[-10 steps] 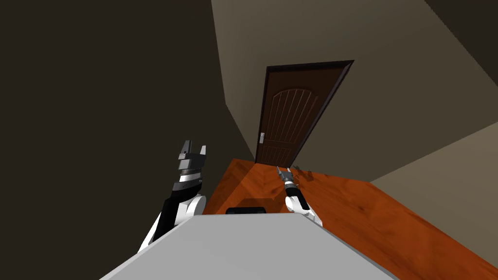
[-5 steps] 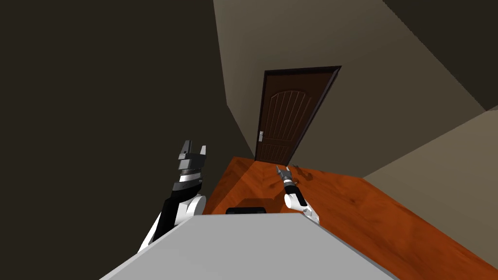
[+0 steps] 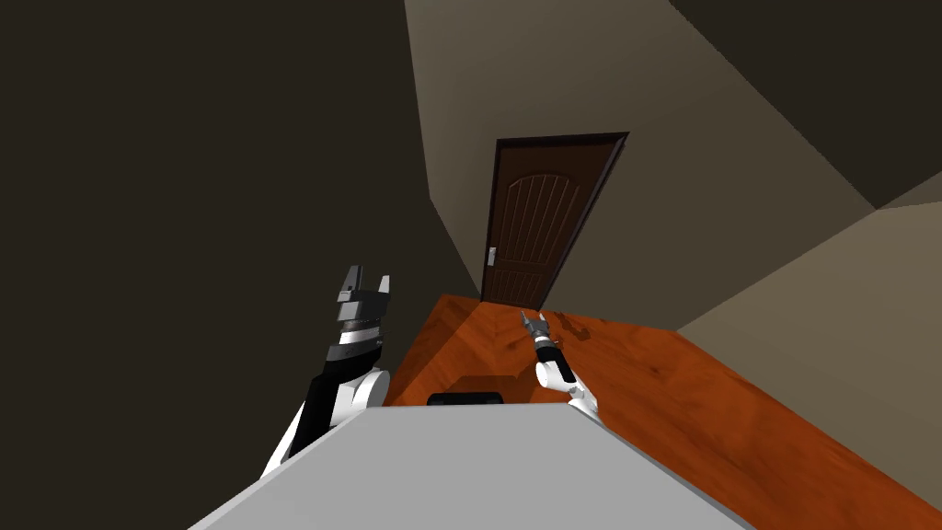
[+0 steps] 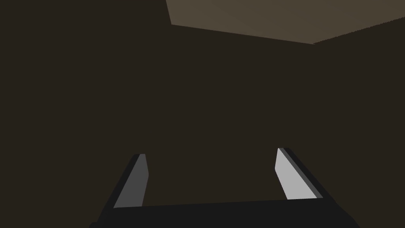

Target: Pull the door open

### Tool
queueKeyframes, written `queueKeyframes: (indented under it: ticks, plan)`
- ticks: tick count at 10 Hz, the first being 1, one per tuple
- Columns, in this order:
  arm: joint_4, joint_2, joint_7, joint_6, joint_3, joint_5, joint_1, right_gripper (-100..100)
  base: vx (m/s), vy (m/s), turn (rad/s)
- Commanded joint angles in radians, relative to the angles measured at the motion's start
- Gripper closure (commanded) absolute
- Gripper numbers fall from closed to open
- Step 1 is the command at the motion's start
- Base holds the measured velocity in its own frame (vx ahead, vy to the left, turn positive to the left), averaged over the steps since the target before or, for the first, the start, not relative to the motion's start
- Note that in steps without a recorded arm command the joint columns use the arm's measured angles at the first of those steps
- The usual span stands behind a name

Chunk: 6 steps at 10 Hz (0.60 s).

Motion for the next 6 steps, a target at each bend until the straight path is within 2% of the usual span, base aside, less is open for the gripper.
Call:
queueKeyframes:
  ticks: [1,6]
  plan:
    - [0.028,-0.003,-0.008,-0.006,0.003,0.003,-0.022,-100,-0.069,0.002,-0.011]
    - [0.118,-0.016,-0.033,-0.022,0.012,0.011,-0.096,-100,-0.063,-0.001,-0.013]
